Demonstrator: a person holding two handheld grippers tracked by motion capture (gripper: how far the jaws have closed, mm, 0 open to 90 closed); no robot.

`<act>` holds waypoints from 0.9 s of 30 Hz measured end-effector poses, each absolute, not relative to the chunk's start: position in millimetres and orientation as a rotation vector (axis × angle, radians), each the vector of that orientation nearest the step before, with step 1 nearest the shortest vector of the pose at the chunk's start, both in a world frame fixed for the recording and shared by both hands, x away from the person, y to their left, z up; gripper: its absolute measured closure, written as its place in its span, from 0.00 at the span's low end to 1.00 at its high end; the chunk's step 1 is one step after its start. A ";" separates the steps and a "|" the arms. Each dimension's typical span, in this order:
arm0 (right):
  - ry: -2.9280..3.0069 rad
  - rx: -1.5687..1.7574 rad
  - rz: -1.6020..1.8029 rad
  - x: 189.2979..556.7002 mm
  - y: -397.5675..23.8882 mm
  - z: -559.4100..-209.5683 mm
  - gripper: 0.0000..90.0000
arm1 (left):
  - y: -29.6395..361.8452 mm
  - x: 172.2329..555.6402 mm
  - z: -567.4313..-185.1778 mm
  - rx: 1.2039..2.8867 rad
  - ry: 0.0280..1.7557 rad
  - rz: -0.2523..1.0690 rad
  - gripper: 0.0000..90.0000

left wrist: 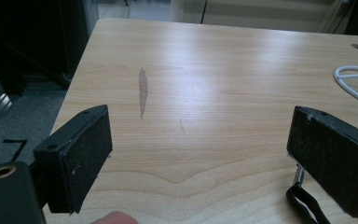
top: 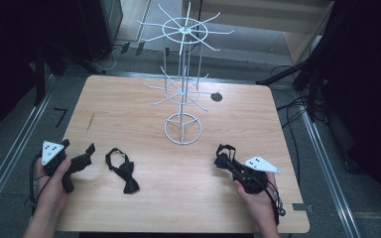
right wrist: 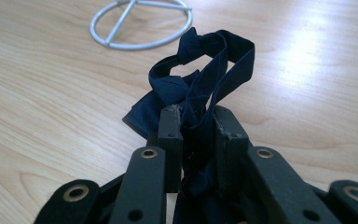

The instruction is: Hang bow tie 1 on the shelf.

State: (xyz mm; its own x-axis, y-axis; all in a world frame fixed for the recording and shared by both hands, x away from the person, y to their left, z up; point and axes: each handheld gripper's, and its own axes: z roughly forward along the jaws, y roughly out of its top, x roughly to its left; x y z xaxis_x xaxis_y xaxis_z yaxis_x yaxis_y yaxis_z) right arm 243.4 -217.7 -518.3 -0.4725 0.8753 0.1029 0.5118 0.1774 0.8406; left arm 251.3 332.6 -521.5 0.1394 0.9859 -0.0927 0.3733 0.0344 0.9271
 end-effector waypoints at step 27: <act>1.909 1.231 1.332 239.5 -207.0 -472.6 0.86 | 334.0 251.9 -521.7 1.483 1.404 0.826 0.08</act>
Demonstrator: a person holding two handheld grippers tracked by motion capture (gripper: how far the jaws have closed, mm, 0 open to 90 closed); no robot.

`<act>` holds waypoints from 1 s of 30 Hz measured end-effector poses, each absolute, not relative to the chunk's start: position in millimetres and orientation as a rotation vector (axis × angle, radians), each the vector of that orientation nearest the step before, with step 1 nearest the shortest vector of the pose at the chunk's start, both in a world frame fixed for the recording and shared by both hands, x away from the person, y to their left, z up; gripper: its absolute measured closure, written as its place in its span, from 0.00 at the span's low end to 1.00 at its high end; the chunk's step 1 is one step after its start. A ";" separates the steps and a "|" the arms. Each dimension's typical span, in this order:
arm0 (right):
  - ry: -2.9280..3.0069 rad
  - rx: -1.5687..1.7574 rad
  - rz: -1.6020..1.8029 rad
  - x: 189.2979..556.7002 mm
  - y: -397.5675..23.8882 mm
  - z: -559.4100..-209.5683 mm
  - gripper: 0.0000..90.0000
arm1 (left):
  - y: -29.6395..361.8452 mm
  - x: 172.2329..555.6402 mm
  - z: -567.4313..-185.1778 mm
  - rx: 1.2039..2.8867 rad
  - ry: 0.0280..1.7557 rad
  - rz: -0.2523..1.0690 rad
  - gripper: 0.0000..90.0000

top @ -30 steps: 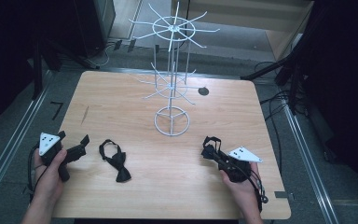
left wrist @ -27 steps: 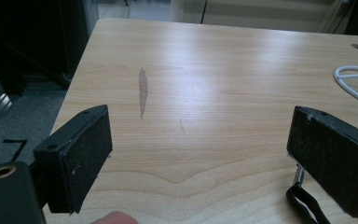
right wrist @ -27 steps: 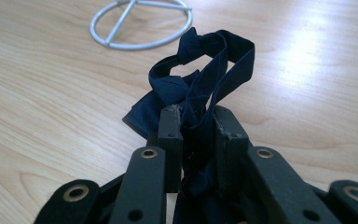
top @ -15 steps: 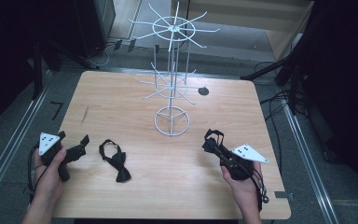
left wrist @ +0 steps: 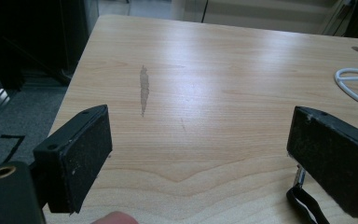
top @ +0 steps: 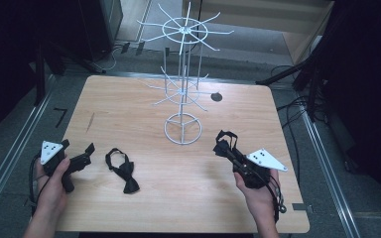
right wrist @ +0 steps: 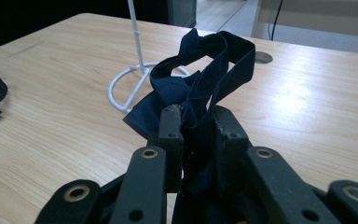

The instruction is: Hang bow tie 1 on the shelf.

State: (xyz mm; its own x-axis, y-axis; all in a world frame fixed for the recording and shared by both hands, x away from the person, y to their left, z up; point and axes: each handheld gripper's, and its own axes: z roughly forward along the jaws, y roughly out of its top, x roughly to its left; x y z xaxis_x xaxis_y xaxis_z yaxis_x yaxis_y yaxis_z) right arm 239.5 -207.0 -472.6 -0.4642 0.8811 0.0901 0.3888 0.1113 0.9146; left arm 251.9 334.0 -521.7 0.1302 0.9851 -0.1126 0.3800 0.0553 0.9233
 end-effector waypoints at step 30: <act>1.876 1.108 1.429 244.5 -179.7 -435.2 0.86 | 334.9 252.2 -521.7 1.479 1.409 0.820 0.08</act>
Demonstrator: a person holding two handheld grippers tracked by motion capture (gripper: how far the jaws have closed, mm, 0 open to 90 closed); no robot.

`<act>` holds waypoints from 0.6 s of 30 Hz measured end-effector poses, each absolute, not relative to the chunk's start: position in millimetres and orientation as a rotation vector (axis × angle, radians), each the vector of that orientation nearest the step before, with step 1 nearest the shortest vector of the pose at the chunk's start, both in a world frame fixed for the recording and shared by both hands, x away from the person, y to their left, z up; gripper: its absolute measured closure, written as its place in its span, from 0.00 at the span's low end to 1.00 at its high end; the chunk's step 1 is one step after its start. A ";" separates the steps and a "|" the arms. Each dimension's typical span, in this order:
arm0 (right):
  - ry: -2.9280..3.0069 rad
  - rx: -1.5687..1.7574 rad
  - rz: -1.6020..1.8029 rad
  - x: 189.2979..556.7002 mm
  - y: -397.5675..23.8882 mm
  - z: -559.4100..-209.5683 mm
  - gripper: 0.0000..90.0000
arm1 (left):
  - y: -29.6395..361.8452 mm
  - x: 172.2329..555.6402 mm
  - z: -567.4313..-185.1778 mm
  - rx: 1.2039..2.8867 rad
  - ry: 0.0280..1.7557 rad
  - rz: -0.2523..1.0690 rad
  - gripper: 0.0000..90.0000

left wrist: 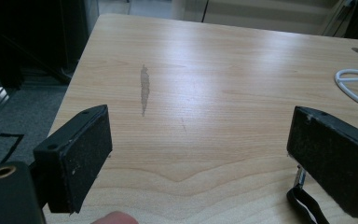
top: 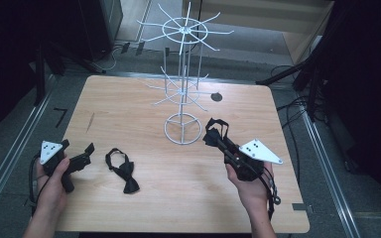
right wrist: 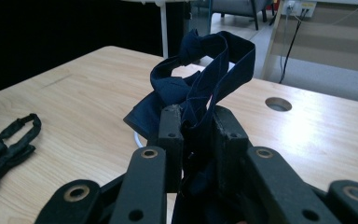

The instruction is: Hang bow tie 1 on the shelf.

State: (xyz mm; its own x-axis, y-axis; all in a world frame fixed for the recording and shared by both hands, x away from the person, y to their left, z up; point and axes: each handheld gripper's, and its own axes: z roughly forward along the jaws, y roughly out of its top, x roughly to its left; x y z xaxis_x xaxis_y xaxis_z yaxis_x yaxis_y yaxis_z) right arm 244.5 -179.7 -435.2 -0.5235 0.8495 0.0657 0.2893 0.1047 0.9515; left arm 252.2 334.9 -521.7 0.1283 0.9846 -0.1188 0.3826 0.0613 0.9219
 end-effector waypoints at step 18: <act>1.853 1.043 1.471 245.3 -168.7 -412.7 0.86 | 335.1 252.2 -521.7 1.478 1.410 0.819 0.08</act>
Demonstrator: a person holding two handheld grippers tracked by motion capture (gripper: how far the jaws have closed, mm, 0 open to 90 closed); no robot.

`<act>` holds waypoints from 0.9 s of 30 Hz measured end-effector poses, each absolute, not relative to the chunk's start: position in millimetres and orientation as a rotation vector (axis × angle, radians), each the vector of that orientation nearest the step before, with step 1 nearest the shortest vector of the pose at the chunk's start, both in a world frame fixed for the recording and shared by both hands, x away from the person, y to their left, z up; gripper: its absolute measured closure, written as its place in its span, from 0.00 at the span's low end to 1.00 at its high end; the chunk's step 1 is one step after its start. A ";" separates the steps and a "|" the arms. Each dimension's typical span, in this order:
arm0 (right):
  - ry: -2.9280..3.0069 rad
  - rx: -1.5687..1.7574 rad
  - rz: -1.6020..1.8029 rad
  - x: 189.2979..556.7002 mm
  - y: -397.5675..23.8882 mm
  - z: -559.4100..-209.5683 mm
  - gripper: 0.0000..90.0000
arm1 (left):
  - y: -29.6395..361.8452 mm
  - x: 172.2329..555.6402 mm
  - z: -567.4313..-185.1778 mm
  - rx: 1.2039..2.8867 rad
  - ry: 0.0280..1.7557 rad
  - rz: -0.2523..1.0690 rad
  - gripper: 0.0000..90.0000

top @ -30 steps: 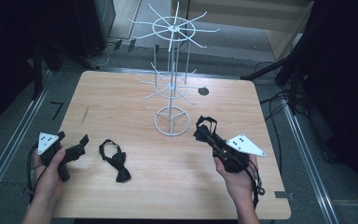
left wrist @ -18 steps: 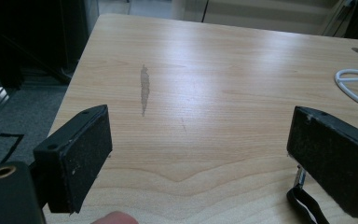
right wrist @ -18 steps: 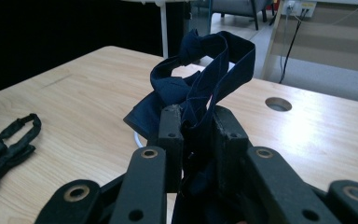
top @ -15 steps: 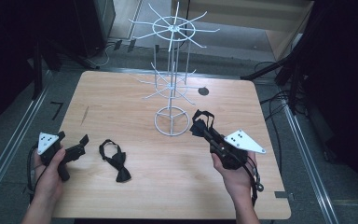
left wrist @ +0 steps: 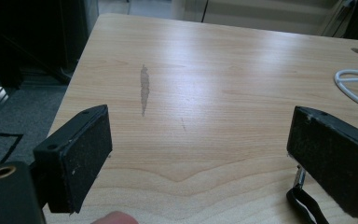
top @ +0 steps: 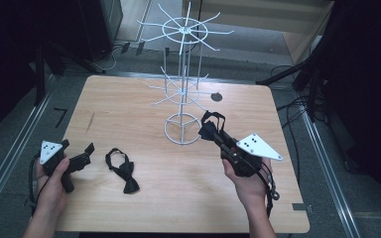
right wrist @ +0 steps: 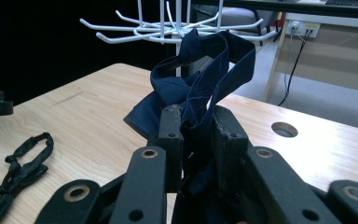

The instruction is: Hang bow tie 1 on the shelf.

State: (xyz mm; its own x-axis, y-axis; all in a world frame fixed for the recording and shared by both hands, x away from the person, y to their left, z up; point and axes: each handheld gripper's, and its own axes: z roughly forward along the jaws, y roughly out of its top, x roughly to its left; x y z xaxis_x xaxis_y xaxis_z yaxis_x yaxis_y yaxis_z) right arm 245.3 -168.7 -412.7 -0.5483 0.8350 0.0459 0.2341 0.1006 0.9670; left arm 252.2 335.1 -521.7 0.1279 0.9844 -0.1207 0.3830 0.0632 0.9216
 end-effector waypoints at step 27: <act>1.831 1.008 1.489 252.8 -160.6 -398.9 0.86 | 335.1 252.3 -521.7 1.477 1.407 0.818 0.08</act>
